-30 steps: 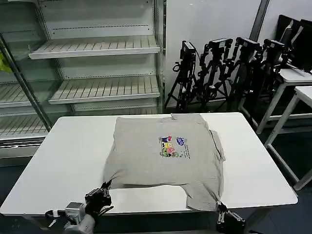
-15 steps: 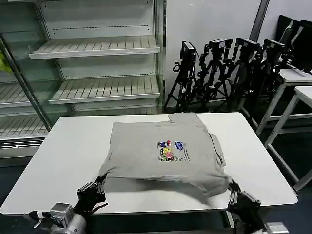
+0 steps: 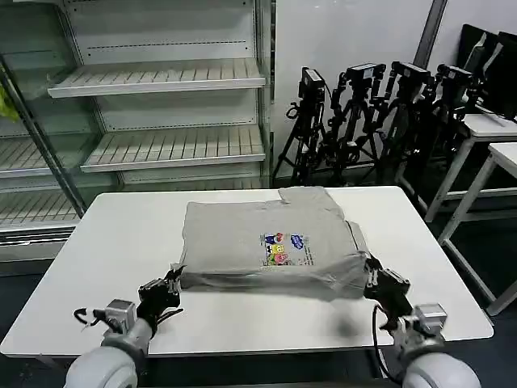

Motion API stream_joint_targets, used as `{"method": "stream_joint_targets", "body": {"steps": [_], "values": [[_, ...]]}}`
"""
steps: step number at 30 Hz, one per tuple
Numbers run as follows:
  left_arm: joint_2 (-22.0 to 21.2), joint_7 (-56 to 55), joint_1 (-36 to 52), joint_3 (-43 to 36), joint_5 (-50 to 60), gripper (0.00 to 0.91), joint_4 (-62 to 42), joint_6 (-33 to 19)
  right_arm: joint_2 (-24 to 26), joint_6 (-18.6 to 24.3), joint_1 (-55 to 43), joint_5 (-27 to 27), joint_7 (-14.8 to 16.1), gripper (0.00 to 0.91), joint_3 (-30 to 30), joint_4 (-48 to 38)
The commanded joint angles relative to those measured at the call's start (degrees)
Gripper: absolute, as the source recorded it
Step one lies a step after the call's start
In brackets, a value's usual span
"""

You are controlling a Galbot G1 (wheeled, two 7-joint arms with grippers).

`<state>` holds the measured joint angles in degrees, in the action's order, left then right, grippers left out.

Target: Fold and organize the clothes.

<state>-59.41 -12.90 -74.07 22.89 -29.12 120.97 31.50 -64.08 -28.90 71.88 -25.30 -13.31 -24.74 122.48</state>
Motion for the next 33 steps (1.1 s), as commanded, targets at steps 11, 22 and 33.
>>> {"method": "stream_joint_targets", "body": {"steps": [11, 22, 33], "values": [[1.0, 0.4, 12.1, -6.9, 2.4, 0.03, -13.0, -0.5, -0.8, -1.4, -13.5, 2.1, -0.5, 0.0, 7.9, -16.3], [0.2, 0.1, 14.1, -8.3, 2.9, 0.04, -14.8, -0.6, -3.1, -0.7, -21.3, 3.4, -0.5, 0.0, 11.2, -22.9], [-0.3, -0.1, 13.6, -8.2, 2.9, 0.907, -14.7, -0.6, -4.8, 1.3, -25.2, 5.4, 0.1, 0.907, 13.3, -29.5]]}}
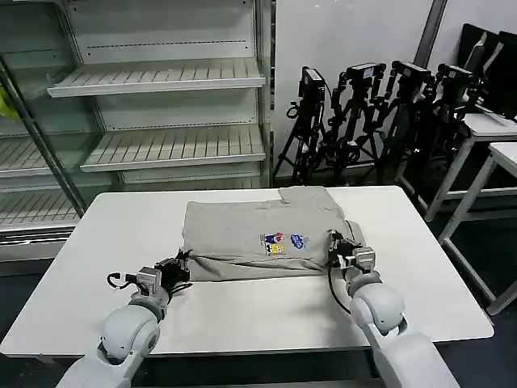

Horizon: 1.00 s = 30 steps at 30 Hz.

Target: Fold and organize the clothes.

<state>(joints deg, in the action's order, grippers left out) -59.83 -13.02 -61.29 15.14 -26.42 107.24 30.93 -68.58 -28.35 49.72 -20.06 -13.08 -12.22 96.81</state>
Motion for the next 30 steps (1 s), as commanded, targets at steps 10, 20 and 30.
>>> {"method": "stream_joint_targets", "body": {"steps": [10, 20, 30], "values": [[0.2, -0.1, -2.8, 2.2, -0.2, 0.907, 2.4, 0.1, 0.0, 3.5, -0.8, 2.1, 0.1, 0.907, -0.6, -2.2], [0.1, -0.4, -11.2, 5.6, -1.3, 0.907, 7.9, 0.0, 2.4, 4.9, 12.0, 2.7, 0.9, 0.907, -8.3, 8.7], [-1.1, -0.8, -9.5, 4.5, -3.2, 0.907, 5.7, 0.6, 2.1, 0.1, 16.9, 0.6, 1.1, 0.907, -11.9, 9.0]]}}
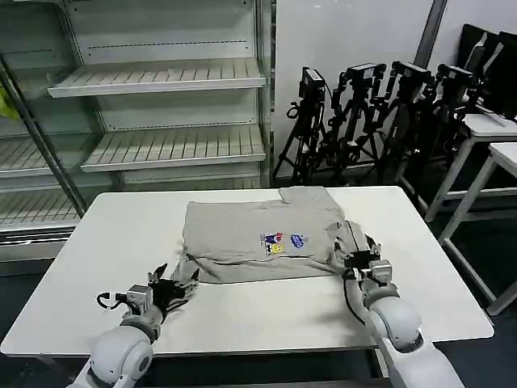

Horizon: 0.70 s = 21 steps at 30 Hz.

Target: Fold and organize the clothes.

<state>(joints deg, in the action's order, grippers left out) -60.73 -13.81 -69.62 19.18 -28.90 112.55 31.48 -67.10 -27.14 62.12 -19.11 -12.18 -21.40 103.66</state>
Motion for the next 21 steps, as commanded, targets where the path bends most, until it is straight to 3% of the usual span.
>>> {"method": "stream_joint_targets", "body": {"steps": [1, 2, 3, 4, 5, 6, 7, 8, 9, 21], "values": [[-0.2, 0.0, -0.7, 0.4, -0.8, 0.907, -0.1, 0.1, 0.4, -1.9, 4.2, -1.0, 0.2, 0.907, -2.7, 1.9], [-0.2, 0.0, -0.4, 0.4, -1.0, 0.907, -0.3, 0.1, 0.4, -2.7, 4.1, -1.9, 0.1, 0.907, -2.7, 1.7], [-0.2, 0.0, 0.0, 0.4, -1.2, 0.846, -0.6, 0.1, 0.2, -3.7, 3.8, -2.8, 0.0, 0.907, -2.6, 1.4], [-0.1, 0.0, 0.2, 0.4, -1.3, 0.574, -0.8, 0.1, 0.1, -4.2, 3.6, -3.6, 0.0, 0.907, -2.4, 1.1], [-0.1, 0.0, 0.3, 0.4, -1.4, 0.302, -0.8, 0.1, 0.0, -4.8, 3.6, -4.3, 0.0, 0.806, -2.3, 1.0], [0.0, 0.0, 0.3, 0.4, -1.5, 0.191, -0.8, 0.0, 0.0, -5.5, 3.6, -5.3, 0.0, 0.635, -2.2, 0.9], [0.0, 0.0, 0.2, 0.4, -1.6, 0.04, -0.7, 0.0, 0.0, -5.8, 3.7, -5.8, 0.1, 0.322, -2.1, 0.9], [0.1, 0.0, 0.1, 0.5, -1.6, 0.03, -0.6, -0.1, 0.0, -5.9, 3.7, -6.1, 0.1, 0.081, -2.0, 0.9], [0.1, 0.0, -0.1, 0.4, -1.6, 0.02, -0.6, -0.3, 0.0, -5.9, 3.8, -6.5, 0.2, 0.0, -1.8, 0.8], [-0.2, 0.4, -1.5, 0.3, -1.6, 0.02, 0.8, -1.3, 0.1, -5.6, 4.1, -7.9, 0.6, 0.0, -1.2, 1.2]]}}
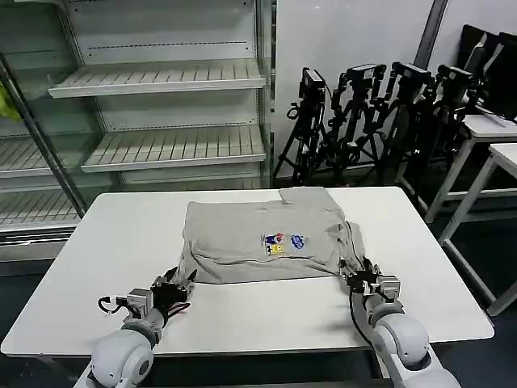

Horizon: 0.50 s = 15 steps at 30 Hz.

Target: Fold and organize the clothes.

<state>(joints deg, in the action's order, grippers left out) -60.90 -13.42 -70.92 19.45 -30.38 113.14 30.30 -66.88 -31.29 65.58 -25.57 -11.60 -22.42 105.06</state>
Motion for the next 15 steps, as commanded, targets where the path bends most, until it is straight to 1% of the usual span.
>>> {"method": "stream_joint_targets", "body": {"steps": [1, 2, 8, 9, 15], "values": [[-0.1, 0.0, -0.3, 0.1, -0.2, 0.01, 0.2, -0.1, -0.1, -1.4, 0.6, -1.4, 0.0, 0.0, -0.2, -0.2], [-0.2, 0.0, -0.5, 0.2, -0.3, 0.02, 0.3, -0.1, 0.0, -1.3, 0.7, -1.4, -0.1, 0.0, -0.2, -0.1], [-0.6, 0.0, -2.2, 0.7, -1.0, 0.01, 2.1, -0.1, 0.1, -0.8, 1.2, -1.4, -0.2, 0.0, -0.2, 1.0], [-0.7, 0.0, -2.5, 0.8, -1.0, 0.02, 2.4, -0.1, 0.2, -0.8, 1.4, -1.4, -0.2, 0.0, -0.3, 1.4], [-1.3, -0.1, -5.9, 1.3, -1.0, 0.01, 5.5, -0.1, 1.2, -0.8, 4.1, -1.5, -0.2, 0.0, -1.9, 4.9]]}}
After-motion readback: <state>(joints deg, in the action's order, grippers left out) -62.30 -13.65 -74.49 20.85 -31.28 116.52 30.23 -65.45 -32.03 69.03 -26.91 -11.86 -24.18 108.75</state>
